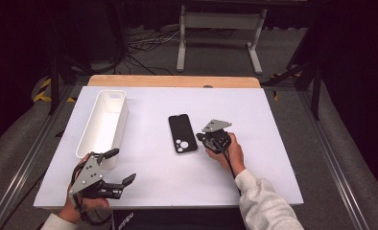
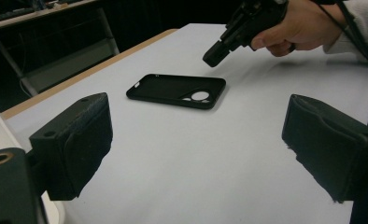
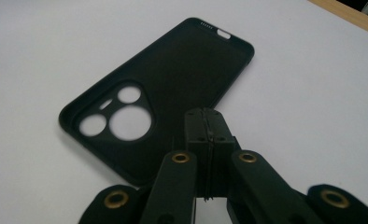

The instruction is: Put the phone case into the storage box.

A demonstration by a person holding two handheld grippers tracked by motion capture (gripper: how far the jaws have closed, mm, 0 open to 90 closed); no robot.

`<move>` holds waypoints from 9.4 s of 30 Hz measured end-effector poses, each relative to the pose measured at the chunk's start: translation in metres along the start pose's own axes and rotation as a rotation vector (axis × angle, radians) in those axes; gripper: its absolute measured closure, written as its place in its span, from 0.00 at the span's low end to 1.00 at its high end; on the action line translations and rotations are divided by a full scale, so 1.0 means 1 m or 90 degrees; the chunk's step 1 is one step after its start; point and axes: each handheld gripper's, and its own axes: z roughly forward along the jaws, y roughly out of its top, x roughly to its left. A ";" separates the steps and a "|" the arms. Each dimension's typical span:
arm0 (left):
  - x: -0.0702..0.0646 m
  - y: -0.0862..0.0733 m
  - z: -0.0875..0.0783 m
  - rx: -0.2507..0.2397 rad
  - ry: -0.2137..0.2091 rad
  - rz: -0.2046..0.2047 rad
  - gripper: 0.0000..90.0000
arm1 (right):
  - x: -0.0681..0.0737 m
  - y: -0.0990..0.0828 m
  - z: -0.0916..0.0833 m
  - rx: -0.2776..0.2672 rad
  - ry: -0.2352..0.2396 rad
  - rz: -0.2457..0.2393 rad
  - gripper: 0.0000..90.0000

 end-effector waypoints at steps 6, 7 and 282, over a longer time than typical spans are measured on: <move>-0.002 -0.001 0.000 0.002 -0.012 0.006 0.11 | -0.020 0.018 0.023 0.026 -0.008 0.042 1.00; -0.003 -0.002 0.001 -0.002 -0.010 0.006 0.11 | -0.025 0.020 0.031 0.037 -0.012 0.046 1.00; 0.000 0.013 0.019 0.022 -0.041 -0.033 0.10 | -0.029 0.070 0.000 0.065 -0.051 0.224 0.95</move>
